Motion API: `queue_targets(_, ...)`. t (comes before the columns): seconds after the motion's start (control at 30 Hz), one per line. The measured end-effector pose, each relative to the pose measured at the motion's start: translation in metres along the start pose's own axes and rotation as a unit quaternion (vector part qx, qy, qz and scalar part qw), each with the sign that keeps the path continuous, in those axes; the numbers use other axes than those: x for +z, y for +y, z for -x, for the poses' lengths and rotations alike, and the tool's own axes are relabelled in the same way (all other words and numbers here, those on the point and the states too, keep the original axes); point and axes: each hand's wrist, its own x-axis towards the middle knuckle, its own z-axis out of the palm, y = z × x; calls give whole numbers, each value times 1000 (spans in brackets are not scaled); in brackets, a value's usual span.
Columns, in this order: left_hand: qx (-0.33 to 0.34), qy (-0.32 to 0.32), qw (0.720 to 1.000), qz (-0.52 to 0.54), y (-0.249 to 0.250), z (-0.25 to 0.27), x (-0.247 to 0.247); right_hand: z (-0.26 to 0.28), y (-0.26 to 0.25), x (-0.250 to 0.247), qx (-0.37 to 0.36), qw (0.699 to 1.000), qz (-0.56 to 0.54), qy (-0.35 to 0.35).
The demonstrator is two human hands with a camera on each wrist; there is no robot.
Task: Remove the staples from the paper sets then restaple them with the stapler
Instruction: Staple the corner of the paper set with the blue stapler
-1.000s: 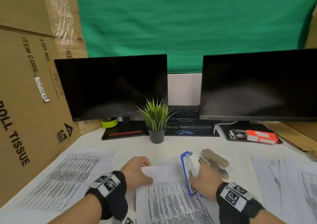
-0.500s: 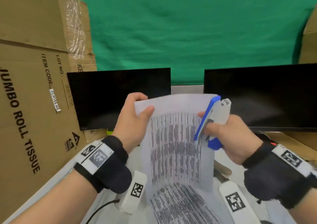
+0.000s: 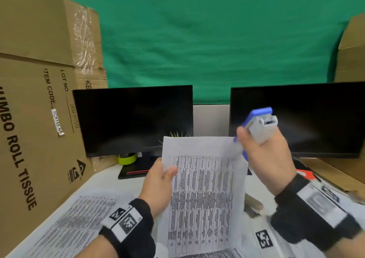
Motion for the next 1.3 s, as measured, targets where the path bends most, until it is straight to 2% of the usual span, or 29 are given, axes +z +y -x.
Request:
queue_targets(0.1,25,-12,999,-14,7,4,9,-16,-23,19,-60,997,-37,31)
queue_targets(0.3,75,-13,997,-29,15,16,24,-23,-34,58,-80,994,-47,54)
queue_targets(0.43,81,-16,996,-44,13,24,22,-31,-31,67,-56,996,-45,53)
queue_targets(0.5,46,-14,998,-36,11,23,20,-34,-29,72,-13,999,-29,32)
queue_targets(0.57,-4,-6,1000,-26,6,19,17,-37,-27,76,46,997,-59,18)
queue_targets(0.63,-34,-2,999,-28,-1,16,10,-39,-26,72,96,988,-114,44)
queue_targets(0.73,-43,-6,999,-16,-9,9,-3,-38,-11,48,156,974,-144,74)
queue_targets(0.8,-52,-14,998,22,-9,5,-8,-32,11,30,209,964,-164,29)
queue_targets(0.87,-61,-37,996,59,-7,2,-6,-21,30,14,277,941,-185,-59)
queue_targets(0.9,-68,-53,994,68,-6,0,-2,-15,37,6,304,931,-179,-92)
queue_targets(0.93,-78,-72,992,72,-4,-1,3,-12,45,-3,308,934,-147,-107)
queue_targets(1.03,-128,-139,981,35,-9,-5,16,-12,60,-45,299,953,-6,-59)
queue_targets(1.1,-149,-199,965,-84,-29,-10,15,-17,72,-88,298,949,101,-23)
queue_targets(1.13,-151,-232,943,-183,-41,-14,10,-20,78,-112,305,940,154,-9)
queue_targets(1.2,-159,-278,875,-364,-64,-22,-1,-27,97,-160,322,913,250,17)
queue_targets(1.23,-170,-287,843,-422,-73,-26,-6,-29,105,-179,336,888,313,17)
queue_targets(1.3,-181,-287,802,-491,-90,-32,-13,-26,118,-196,349,814,463,2)
